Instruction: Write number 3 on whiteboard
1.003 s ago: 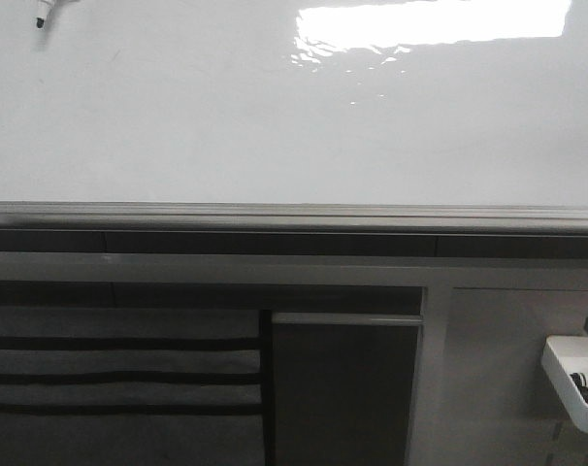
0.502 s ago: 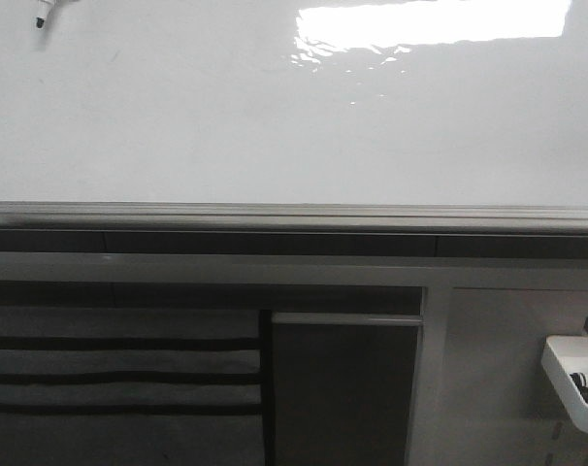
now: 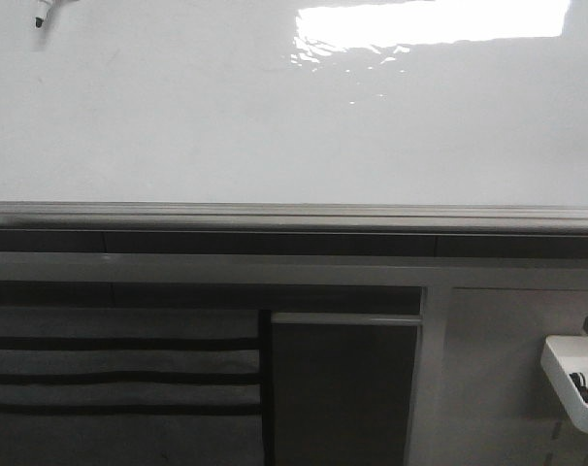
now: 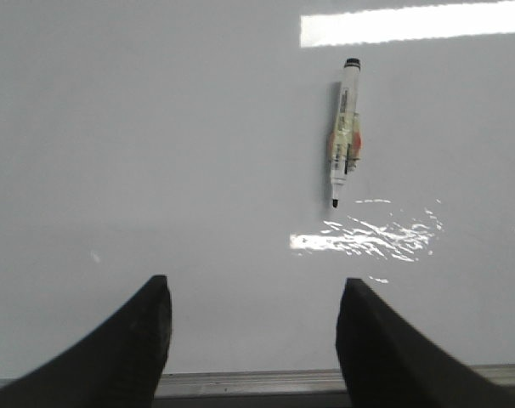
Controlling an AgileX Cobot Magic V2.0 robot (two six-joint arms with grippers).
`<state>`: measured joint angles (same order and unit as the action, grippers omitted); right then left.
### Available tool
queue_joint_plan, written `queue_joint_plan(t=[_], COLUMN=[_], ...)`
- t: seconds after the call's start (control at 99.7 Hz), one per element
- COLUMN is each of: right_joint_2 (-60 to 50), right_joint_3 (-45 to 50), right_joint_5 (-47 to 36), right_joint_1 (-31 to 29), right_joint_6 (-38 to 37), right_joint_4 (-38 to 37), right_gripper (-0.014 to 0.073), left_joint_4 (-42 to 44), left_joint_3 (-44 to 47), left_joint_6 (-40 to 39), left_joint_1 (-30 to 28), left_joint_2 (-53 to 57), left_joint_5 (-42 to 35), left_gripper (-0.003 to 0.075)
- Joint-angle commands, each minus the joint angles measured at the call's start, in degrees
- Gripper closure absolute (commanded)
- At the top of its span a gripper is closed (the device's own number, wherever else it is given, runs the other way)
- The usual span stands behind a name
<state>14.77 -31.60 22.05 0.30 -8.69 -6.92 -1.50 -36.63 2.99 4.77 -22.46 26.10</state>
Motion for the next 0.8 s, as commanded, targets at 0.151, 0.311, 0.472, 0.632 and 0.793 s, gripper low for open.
queue_joint_plan(t=[0.151,0.311,0.472,0.632,0.793], right_joint_2=[7.00,9.82,10.80,10.98,10.98], right_joint_3=[-6.97,-7.79,-7.79,-8.32,-8.32], right_joint_5=[1.79,2.67,5.05,12.03,17.84], right_joint_1=[-0.25,-0.25,-0.25,-0.25,-0.25], right_joint_6=[3.30,13.35,23.61,39.93,50.00], right_joint_4=[4.55,16.48,27.30,41.28,52.46], right_gripper=[0.0004,0.0004,0.0004,0.0004,0.0004], left_joint_4=[-0.53,-0.46,-0.46,-0.26,-0.26], left_joint_3=[-6.13,-10.71,-17.38,-24.13,-29.82], left_joint_6=[3.18,3.18,3.18,3.18,3.18], left_joint_1=[7.10,9.36,10.42,10.42,10.42], left_joint_2=[-14.26,-26.46,-38.05,-47.64,-54.89], left_joint_5=[-7.32,-12.51,-14.00,-14.10,-14.74], left_gripper=[0.0334,0.0334,0.0334,0.0334,0.0334])
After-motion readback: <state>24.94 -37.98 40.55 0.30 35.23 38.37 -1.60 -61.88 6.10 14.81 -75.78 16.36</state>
